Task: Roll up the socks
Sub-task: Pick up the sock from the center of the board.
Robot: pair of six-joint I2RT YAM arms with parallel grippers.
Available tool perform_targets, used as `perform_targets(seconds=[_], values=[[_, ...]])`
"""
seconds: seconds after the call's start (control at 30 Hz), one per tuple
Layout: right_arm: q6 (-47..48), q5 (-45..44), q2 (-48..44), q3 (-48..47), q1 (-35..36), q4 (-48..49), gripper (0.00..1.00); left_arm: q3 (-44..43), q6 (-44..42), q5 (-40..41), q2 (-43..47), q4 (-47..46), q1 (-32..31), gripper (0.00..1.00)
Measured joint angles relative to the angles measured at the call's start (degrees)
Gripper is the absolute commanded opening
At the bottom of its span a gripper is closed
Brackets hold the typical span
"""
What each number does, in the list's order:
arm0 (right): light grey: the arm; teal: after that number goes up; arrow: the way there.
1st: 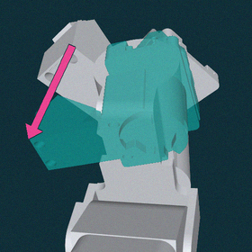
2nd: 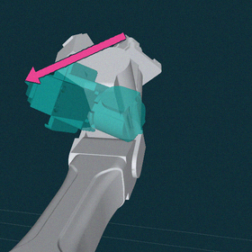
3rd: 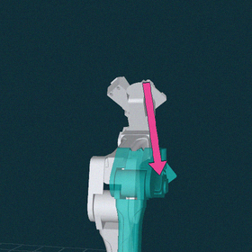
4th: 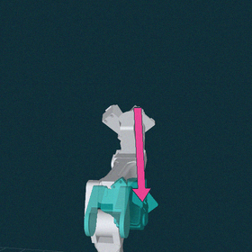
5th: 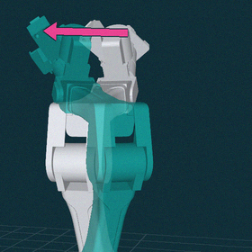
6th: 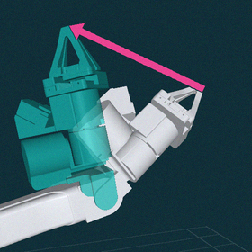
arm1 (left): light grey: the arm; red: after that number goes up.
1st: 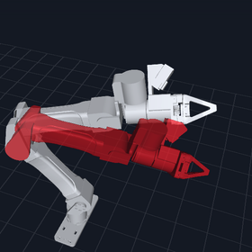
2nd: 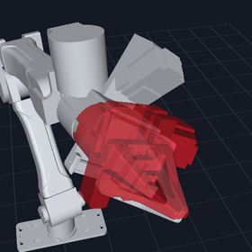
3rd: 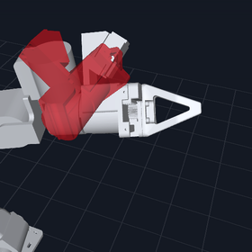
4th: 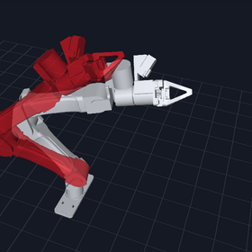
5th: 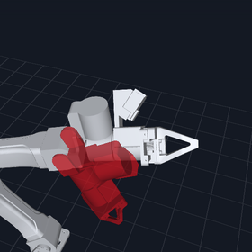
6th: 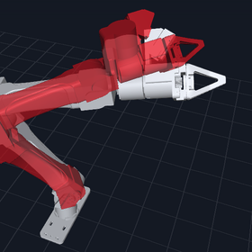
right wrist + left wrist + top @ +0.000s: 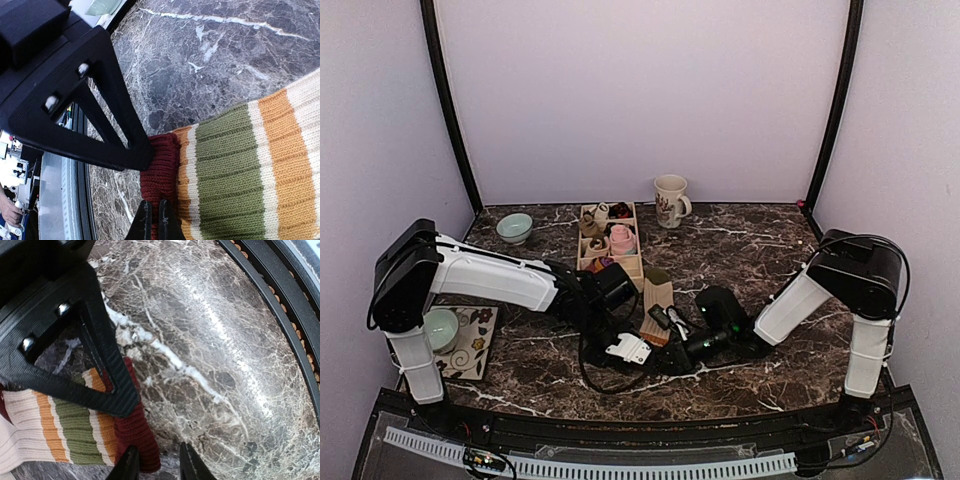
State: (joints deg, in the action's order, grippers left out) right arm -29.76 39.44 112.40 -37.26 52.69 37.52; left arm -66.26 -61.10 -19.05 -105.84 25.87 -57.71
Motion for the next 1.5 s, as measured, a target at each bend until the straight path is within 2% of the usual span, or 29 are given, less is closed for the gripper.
perform_targets(seconds=[0.2,0.3,0.37,0.43,0.47,0.5,0.57,0.67,0.97,1.07,1.13,1.3,1.5], values=[[-1.3,0.0,0.2,0.2,-0.2,0.9,0.0,0.1,0.0,1.9,-0.4,-2.1,-0.6,0.32],[-1.7,0.0,0.2,0.3,-0.2,1.3,0.0,0.1,0.0,2.9,-1.7,-3.0,-0.6,0.28],[-1.9,-0.1,0.2,0.3,-0.2,1.4,0.0,0.1,0.0,3.1,-2.1,-3.5,-0.6,0.21],[-2.1,-0.2,0.2,0.4,-0.2,1.7,0.02,0.1,0.2,3.5,-2.2,-3.8,-0.6,0.06],[-2.1,-0.3,0.1,0.5,-0.2,1.8,0.06,0.0,0.6,3.6,-2.3,-4.0,-0.6,0.0],[-2.1,-0.4,-0.4,0.6,-0.2,2.1,0.11,-0.3,1.0,3.4,-2.6,-3.9,-0.3,0.0],[-1.8,-1.3,-1.1,1.4,-0.2,2.7,0.28,-2.4,1.9,1.9,-3.8,-1.7,0.7,0.0],[-0.7,-3.6,-4.3,4.9,-0.1,4.3,0.38,-8.5,3.8,-2.6,-8.1,3.4,2.8,0.0],[4.5,-21.7,-21.0,17.7,1.2,0.5,0.4,-23.2,6.0,-14.8,-18.8,18.3,7.3,0.0],[7.8,-28.4,-26.5,20.7,5.3,-1.8,0.41,-27.9,5.7,-17.2,-22.2,23.8,7.9,0.0],[11.7,-33.5,-30.1,21.7,10.5,-3.3,0.4,-31.7,5.3,-18.9,-24.9,28.4,8.3,0.0],[22.4,-42.9,-32.3,17.5,19.8,-11.0,0.41,-38.1,4.5,-22.4,-29.8,36.9,8.9,0.0],[36.0,-49.2,-27.6,7.5,22.5,-16.2,0.4,-40.8,4.3,-25.1,-32.6,42.6,8.8,0.0]])
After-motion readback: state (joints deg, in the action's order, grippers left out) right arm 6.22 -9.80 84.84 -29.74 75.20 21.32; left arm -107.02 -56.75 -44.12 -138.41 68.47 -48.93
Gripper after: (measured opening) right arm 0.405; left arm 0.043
